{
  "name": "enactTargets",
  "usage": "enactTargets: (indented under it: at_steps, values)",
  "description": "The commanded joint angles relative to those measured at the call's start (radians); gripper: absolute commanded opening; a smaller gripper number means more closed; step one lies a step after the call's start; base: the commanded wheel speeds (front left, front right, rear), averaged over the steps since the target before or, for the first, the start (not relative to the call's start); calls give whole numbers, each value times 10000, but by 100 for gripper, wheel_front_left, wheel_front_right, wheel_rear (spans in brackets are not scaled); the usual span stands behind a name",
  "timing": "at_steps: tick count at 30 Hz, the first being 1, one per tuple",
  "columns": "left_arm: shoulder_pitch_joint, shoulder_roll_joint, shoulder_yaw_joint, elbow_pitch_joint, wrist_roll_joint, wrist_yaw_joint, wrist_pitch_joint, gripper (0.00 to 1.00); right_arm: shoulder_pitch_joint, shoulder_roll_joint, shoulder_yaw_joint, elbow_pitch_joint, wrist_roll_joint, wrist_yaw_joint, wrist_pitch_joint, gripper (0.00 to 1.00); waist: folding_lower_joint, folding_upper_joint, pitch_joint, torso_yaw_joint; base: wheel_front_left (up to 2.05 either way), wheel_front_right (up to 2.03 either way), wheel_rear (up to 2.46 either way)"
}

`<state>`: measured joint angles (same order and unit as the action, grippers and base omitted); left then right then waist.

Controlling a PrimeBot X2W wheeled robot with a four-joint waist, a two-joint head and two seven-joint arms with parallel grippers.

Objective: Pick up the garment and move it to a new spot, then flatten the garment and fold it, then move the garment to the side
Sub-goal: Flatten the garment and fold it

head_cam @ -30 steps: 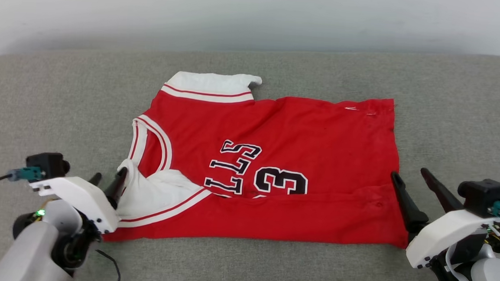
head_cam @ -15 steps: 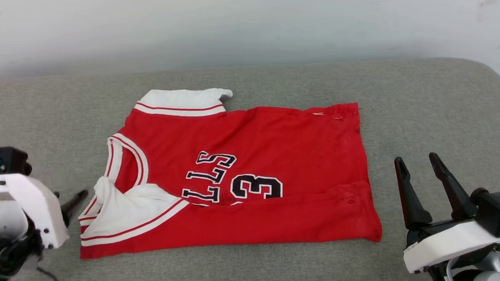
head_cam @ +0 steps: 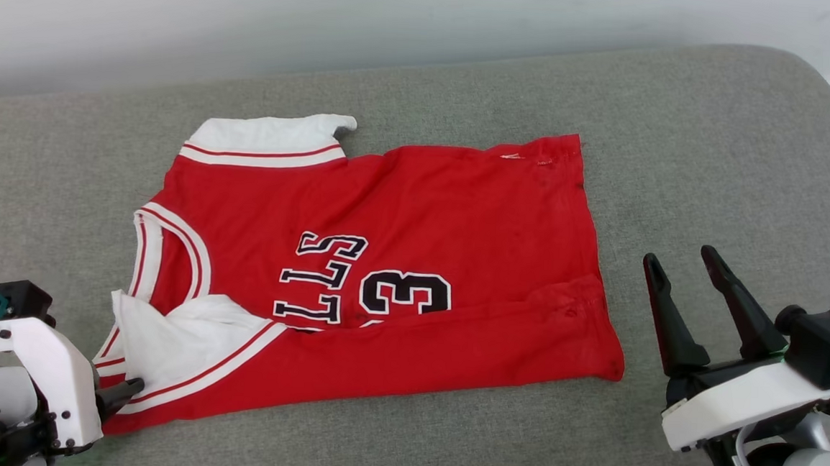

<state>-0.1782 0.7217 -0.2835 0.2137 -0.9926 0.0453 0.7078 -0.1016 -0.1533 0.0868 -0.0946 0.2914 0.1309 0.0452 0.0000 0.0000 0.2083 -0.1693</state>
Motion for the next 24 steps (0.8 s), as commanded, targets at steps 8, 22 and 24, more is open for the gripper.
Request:
enactTargets:
  at_steps: [8, 22, 24]
  values:
    - [99, -1004, -380, 462, -371, -211, -129, 0, -204, -229, -432, -96, 408, -3, 477, 100, 0, 0, 164, 78, 0, 0, 0]
    - [-738, -1021, 86, -625, 435, 5, -1807, 0, -630, -1644, -905, 1134, 2282, -2, 5621, 100, 0, 0, 207, 1231, 0, 0, 0]
    - [-822, -997, 50, -920, 586, 77, -1904, 0, -761, -1727, -934, 1246, 2427, -2, 6546, 100, 0, 0, 356, 1373, 0, 0, 0]
